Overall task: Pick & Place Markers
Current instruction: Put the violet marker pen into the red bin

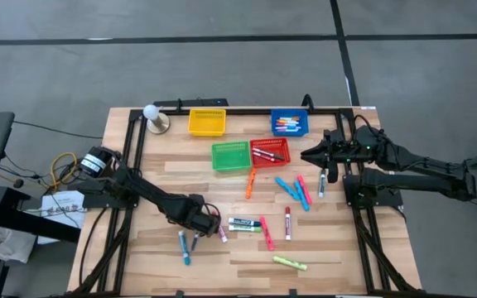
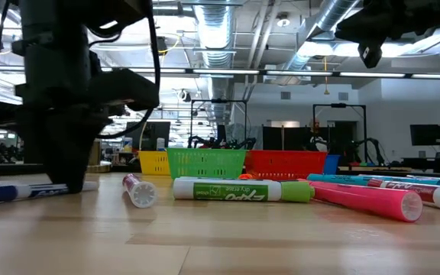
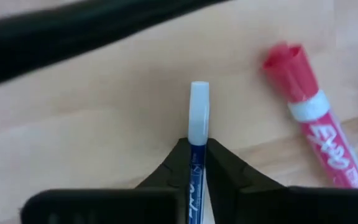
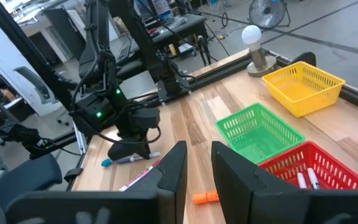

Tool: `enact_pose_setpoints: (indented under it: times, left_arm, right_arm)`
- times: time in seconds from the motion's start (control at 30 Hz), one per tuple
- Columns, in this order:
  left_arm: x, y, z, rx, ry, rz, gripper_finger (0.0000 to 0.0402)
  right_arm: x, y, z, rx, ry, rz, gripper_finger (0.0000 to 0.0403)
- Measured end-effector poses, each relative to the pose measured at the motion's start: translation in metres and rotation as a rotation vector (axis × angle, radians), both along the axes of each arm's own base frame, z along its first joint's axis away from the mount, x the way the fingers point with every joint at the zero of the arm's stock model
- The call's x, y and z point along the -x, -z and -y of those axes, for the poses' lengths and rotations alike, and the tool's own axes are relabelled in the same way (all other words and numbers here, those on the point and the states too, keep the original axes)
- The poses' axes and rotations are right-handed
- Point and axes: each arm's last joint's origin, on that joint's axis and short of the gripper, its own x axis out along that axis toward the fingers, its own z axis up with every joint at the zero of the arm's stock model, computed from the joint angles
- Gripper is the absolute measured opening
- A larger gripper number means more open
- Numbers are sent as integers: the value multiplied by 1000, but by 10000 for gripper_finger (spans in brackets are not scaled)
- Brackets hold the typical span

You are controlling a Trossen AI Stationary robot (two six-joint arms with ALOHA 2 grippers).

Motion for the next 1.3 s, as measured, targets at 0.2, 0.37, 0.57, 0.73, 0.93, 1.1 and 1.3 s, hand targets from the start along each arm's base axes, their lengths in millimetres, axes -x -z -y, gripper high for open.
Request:
enact_pose_setpoints:
  times: [0.2,0.37,0.57,0.73,0.93,1.1,1.3]
  left_arm:
    - [-2,-17,-14,0,30,44,42]
    - [7,-59,-34,-1,24,161,33]
    - [30,-122,-61,-74,48,422,35]
    - [47,-169,-82,-248,126,695,32]
    - [43,-209,-103,-503,217,982,33]
    - [26,-220,-119,-584,248,1121,31]
    - [-1,-211,-132,-560,276,1198,36]
  right_arm:
    - [0,0,0,0,0,0,63]
    - [0,0,0,0,0,0,63]
    - [0,0,0,-1,0,-3,63]
    - [0,0,0,-1,0,-3,63]
    - [-7,1,1,-60,4,0,63]
    - [-32,0,1,-90,-37,49,64]
    - [-70,3,2,-70,-80,145,92]
